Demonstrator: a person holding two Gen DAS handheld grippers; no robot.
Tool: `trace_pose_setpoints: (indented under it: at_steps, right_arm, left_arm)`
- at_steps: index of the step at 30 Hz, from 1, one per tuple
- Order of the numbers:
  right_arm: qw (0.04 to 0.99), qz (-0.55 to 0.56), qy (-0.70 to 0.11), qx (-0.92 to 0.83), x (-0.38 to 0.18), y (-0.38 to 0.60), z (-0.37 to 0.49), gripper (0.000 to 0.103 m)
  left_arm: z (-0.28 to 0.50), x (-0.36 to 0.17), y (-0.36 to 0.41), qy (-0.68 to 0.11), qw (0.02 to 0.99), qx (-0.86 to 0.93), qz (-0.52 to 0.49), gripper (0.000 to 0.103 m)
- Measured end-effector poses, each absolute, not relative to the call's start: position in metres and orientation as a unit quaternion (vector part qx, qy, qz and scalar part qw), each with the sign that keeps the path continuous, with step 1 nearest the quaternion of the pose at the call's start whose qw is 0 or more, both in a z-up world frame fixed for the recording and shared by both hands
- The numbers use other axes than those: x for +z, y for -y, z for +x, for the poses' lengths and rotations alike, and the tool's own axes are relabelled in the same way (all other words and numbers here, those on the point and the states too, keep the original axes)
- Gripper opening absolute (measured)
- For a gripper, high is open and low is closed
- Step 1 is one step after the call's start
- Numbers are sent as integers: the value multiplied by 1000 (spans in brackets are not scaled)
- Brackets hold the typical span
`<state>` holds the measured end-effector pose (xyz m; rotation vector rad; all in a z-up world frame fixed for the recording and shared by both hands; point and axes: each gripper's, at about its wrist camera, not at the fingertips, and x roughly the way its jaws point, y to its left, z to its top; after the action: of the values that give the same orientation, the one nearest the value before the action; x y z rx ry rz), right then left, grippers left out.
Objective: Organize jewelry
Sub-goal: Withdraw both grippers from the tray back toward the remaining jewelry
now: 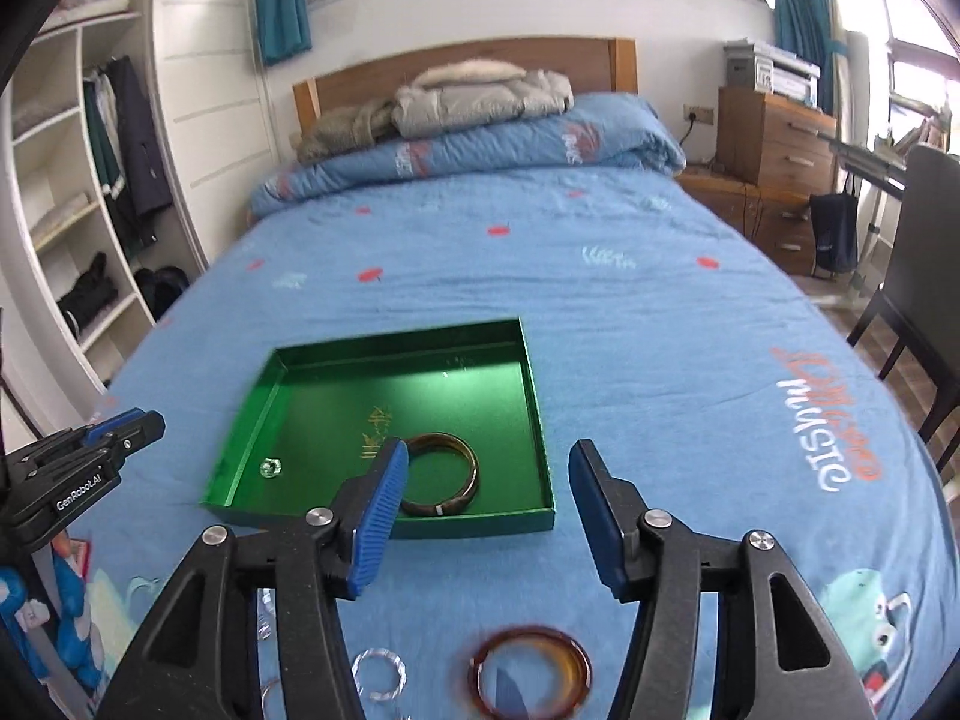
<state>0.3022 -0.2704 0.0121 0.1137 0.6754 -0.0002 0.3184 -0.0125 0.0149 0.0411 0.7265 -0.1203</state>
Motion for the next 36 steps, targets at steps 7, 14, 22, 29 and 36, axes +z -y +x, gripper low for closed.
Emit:
trace_pose_setpoints:
  at_steps: [7,14,22,29,36]
  right_arm:
    - [957,59,-284,10,52,275,215,57]
    - [964,43,-262,19,67,267,141,57]
    - [965,29,-260,15,65,261,91,57]
    - [966,28,-257,13,61,266,73,57]
    - [968,7,-252,21,57,260,68,56]
  left_arm:
    - [232,48,-11,-346,936,-58,28,20]
    - [157,65,-23,-321,945,-59,31,21]
    - [108,66,-26,-300,951,-65,21,39]
    - [94,66,-25,-296,953,-69,11,39]
    - [90,58,-23,-294,954,-56,14,39]
